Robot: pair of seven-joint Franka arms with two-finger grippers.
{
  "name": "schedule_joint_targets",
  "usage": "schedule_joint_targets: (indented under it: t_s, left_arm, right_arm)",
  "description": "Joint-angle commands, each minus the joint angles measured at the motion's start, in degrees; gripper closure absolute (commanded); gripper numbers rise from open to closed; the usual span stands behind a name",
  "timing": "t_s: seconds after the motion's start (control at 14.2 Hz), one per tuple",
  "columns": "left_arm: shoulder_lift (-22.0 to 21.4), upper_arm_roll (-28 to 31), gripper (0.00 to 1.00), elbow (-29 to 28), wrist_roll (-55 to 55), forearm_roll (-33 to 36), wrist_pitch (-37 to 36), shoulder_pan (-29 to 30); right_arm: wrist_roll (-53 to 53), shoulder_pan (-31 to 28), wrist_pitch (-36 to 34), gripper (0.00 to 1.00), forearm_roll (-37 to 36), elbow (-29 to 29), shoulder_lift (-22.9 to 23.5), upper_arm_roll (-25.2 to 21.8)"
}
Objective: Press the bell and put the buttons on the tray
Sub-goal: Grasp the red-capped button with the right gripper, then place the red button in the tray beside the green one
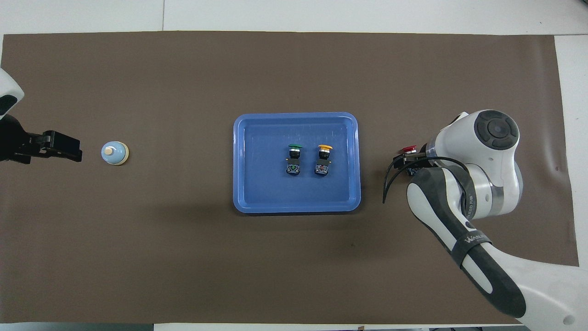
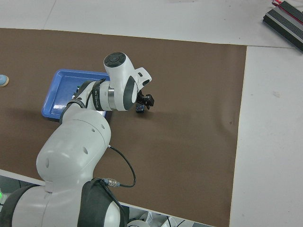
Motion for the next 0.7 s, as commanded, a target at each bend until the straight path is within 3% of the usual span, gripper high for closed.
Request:
schedule_joint_targets:
  t_s: [0.0,0.42,0.63]
  left_arm:
    - [-0.2,-0.3,0.0,0.1,-0.1,-0.3,-0.5,0.6]
    - [-0.2,-0.3,0.0,0.2,-0.1,-0.3,-0.5,0.6]
    - [-0.2,-0.3,0.0,0.2,-0.1,-0.3,-0.5,0.6]
  right_arm:
    - [0.8,-0.2,4.0,0.0,-0.2,-1.0,0.7,0.4]
    - [0.9,-0.2,4.5,0.0,-0.2,-0.9,1.9,0.4]
    - [1.0,-0.2,4.5,0.15,-0.2,-0.9,2.0,0.4]
